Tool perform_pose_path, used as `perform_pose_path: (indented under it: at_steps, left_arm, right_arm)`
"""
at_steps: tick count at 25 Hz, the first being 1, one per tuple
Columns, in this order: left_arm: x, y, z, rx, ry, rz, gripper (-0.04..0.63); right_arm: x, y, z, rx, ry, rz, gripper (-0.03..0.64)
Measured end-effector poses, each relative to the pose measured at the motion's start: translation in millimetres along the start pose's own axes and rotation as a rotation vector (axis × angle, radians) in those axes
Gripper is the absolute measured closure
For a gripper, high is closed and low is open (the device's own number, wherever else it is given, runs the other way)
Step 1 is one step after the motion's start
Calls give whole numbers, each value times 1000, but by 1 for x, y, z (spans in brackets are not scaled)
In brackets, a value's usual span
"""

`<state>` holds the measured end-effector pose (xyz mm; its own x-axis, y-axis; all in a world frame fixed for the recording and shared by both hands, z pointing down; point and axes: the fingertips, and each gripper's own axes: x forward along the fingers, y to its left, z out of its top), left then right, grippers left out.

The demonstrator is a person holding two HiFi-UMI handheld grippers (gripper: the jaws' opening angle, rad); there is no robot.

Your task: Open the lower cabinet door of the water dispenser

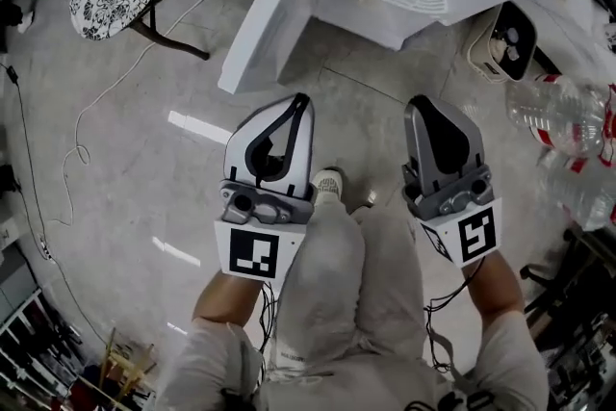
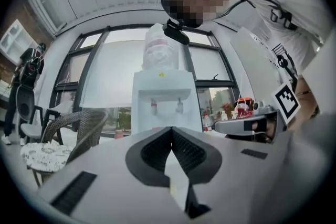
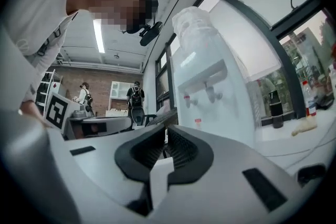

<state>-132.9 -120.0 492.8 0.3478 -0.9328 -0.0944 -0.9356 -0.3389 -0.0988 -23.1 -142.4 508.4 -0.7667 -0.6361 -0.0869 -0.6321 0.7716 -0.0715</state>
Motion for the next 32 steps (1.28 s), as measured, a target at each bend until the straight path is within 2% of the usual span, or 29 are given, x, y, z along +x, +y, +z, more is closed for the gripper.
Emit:
perform_pose_path:
  at_steps: [5, 11, 17, 20, 25, 29, 32]
  left_arm:
    - [10, -11, 134, 0, -11, -11, 594]
    - [10, -18, 315, 19, -21, -23, 594]
    - [4, -31, 471, 15, 8, -31, 594]
    - [1, -34, 513, 34, -7, -50, 594]
    - [-4, -48, 547, 28, -24, -46, 594]
    - [-9, -59, 564, 1, -27, -46, 594]
    - [-12, -65, 574, 16, -56, -64, 594]
  right_arm:
    - [-18, 6, 124, -3, -1, -48, 591]
    - [-56, 12, 300, 15, 0, -146, 591]
    - [-125, 1, 457, 44, 25, -270, 591]
    - [-148, -4, 509, -3, -3, -324, 591]
    - [-184, -10, 559, -20, -57, -406, 592]
    - [-203, 2, 568, -26, -34, -410, 598]
    - [-213, 12, 566, -16, -22, -407, 601]
